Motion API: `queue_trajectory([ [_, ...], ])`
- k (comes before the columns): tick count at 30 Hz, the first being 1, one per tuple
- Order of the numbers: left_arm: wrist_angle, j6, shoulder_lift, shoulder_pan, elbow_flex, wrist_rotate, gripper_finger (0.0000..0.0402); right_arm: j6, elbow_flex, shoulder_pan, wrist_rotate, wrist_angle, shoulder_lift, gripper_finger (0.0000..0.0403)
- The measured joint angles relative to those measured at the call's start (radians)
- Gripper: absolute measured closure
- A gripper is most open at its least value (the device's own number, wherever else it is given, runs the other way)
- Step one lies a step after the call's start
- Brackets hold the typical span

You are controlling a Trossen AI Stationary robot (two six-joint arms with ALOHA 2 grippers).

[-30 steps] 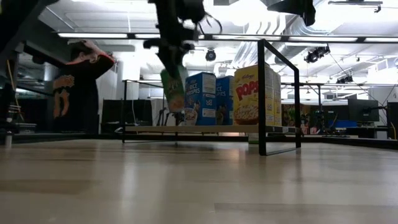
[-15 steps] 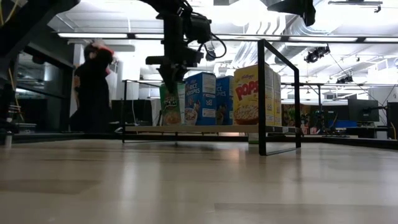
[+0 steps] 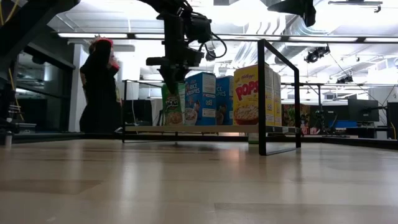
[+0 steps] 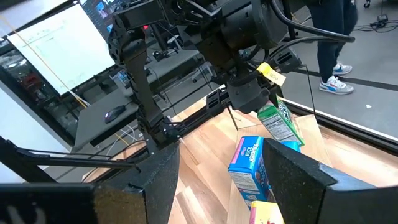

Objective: Stack cereal on shelf
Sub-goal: Put the left green cereal box on the shelf, then put the green cereal box on the shelf aligned with the other green cereal box

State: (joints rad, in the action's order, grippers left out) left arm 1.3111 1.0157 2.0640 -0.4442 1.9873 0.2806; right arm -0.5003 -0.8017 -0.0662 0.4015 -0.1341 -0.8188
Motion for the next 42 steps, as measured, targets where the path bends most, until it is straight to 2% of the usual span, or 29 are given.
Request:
queue_trajectory([
  [11,-0.008,-0.008,0.0,0.007,0.0,-0.008,0.0193,0.001,0.0,0.0,0.0,0.0,0.0,0.0182],
  [16,-0.019,-0.007,-0.001,0.02,0.0,0.002,0.0174,0.002,0.0,0.0,0.0,0.0,0.0,0.0182],
  [27,-0.03,-0.058,-0.003,0.032,0.0,0.074,0.0169,0.002,0.0,0.0,0.0,0.0,0.0,0.0182],
  [33,-0.029,-0.069,-0.037,0.039,0.001,0.081,0.0169,-0.001,0.0,0.0,-0.015,-0.001,0.0,0.0182],
  [42,-0.034,-0.091,-0.162,0.046,0.0,0.078,0.0169,-0.025,0.0,0.0,-0.016,-0.006,0.0,0.0182],
])
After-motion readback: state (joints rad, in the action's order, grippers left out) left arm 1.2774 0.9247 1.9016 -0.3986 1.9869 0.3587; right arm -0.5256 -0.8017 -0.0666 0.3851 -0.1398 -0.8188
